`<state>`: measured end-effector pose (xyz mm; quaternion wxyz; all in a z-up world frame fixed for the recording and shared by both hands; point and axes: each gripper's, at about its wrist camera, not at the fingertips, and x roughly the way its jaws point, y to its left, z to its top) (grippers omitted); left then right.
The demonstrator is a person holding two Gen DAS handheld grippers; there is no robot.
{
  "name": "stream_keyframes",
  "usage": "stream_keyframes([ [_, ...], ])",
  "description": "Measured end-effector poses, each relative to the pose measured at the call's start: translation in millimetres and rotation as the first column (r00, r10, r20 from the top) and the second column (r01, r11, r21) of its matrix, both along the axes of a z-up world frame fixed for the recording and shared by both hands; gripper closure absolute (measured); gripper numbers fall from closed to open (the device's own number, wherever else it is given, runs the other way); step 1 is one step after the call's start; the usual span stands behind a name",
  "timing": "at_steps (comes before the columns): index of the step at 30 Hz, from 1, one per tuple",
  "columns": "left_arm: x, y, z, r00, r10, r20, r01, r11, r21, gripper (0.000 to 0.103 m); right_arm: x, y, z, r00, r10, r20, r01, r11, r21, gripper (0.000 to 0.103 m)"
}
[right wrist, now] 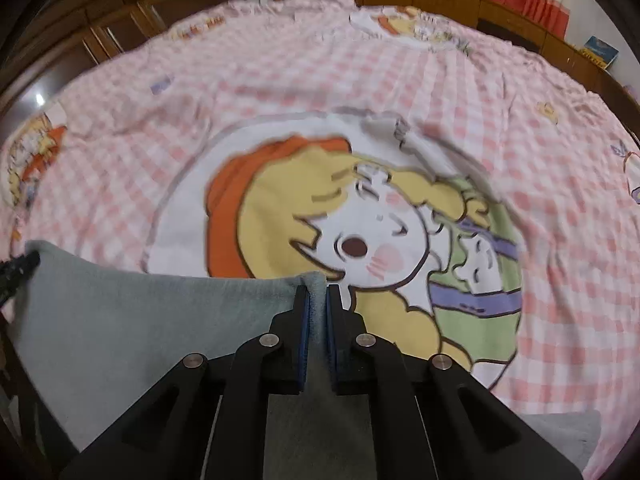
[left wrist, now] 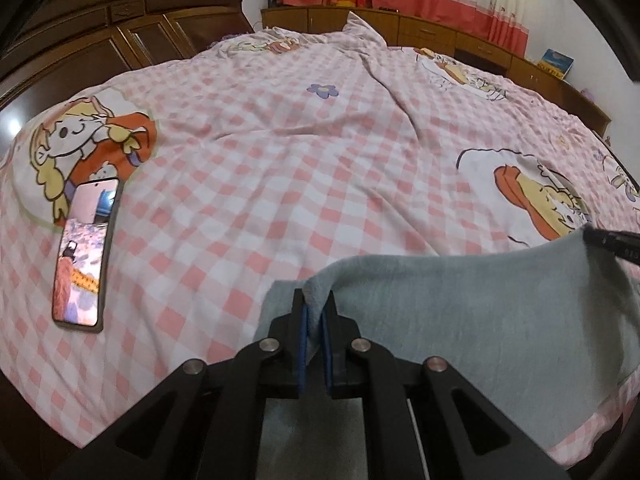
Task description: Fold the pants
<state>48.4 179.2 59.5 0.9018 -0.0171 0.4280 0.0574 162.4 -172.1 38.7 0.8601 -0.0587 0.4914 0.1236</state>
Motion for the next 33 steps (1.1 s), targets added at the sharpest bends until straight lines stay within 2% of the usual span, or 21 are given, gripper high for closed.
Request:
stream_keyframes([
  [3,14,2,-16,0.999,0.0,-0.037,0.0,1.0,-0.002,0.097,4,6,-18,1.0,-0.002,0.001,0.002,0.999,-0.045,0.095],
  [6,18,3,-25,1.0,-0.013,-0.023,0.013,1.0,0.017,0.092,4,8,-22,0.999,-0.033,0.016,0.033,0.998,-0.05,0.094],
  [13,8,16,-7,1.0,-0.002,-0.014,0.002,1.0,-0.01,0.081,-9,7,-5,0.997,-0.071,0.044,0.073,0.997,-0.034,0.085],
  [16,-3,23,3,1.0,0.008,-0.006,-0.008,1.0,-0.021,0.072,-25,11,9,0.996,-0.057,0.071,0.058,0.998,-0.012,0.076],
  [19,-21,27,11,1.0,0.004,0.0,-0.004,0.999,-0.038,0.07,-46,14,26,0.993,-0.037,0.109,0.037,0.999,-0.001,0.074],
  [23,-53,29,17,1.0,0.013,0.016,-0.012,0.997,-0.073,0.057,-77,17,43,0.993,0.001,0.118,-0.007,0.999,0.052,0.071],
  [24,-60,29,18,1.0,0.015,0.019,-0.013,0.997,-0.08,0.057,-86,18,45,0.993,0.012,0.116,-0.02,0.998,0.063,0.069],
  [27,-82,28,19,1.0,0.016,0.024,-0.013,0.995,-0.1,0.054,-107,22,45,0.995,0.036,0.097,-0.043,0.997,0.071,0.067],
  [33,-112,22,9,1.0,0.006,-0.007,-0.007,0.993,-0.118,0.043,-144,27,28,0.999,0.047,0.02,-0.049,0.997,0.065,0.067],
])
